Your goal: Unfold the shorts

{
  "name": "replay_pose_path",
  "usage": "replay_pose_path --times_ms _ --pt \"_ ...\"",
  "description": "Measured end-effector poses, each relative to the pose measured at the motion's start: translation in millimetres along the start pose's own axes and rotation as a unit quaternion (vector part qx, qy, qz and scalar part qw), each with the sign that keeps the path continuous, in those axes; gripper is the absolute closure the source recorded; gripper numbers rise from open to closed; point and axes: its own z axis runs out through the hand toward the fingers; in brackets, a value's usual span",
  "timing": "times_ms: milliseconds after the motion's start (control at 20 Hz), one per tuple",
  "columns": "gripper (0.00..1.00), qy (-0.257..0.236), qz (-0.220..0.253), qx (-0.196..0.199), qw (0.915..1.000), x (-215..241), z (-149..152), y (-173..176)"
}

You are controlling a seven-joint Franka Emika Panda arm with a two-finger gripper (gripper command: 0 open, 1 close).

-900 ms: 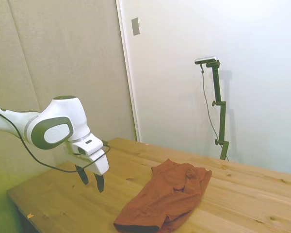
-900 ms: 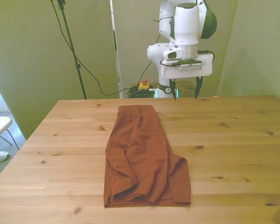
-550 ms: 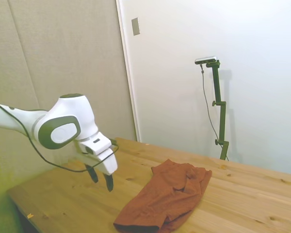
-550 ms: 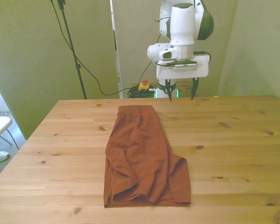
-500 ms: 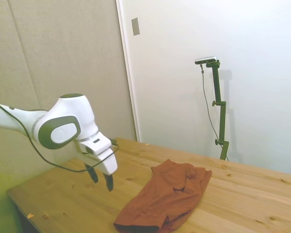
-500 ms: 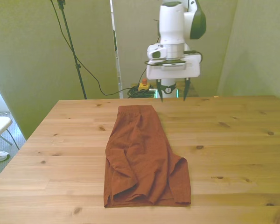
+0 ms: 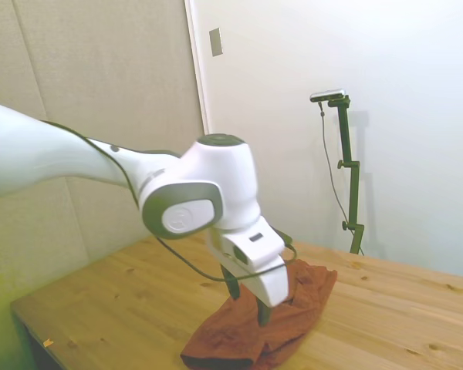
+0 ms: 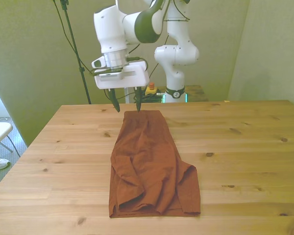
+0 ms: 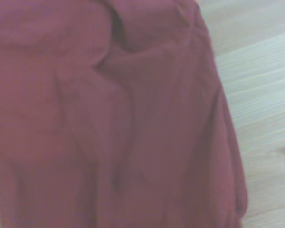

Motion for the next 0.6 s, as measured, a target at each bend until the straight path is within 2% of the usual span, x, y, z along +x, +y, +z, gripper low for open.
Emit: replay_pose_path --times_ms 200,300,450,500,600 --pt "0.0 -0.045 0.006 0.002 0.999 28 22 7" --pt "0.0 -0.094 -0.013 0.009 0.9955 26 36 8" --pt "0.0 -0.126 -0.027 0.002 0.9916 23 50 9" --pt "1.0 -0.134 -0.031 0.002 0.9905 21 54 10" --pt "1.0 -0.148 -0.041 0.003 0.9882 19 61 10"
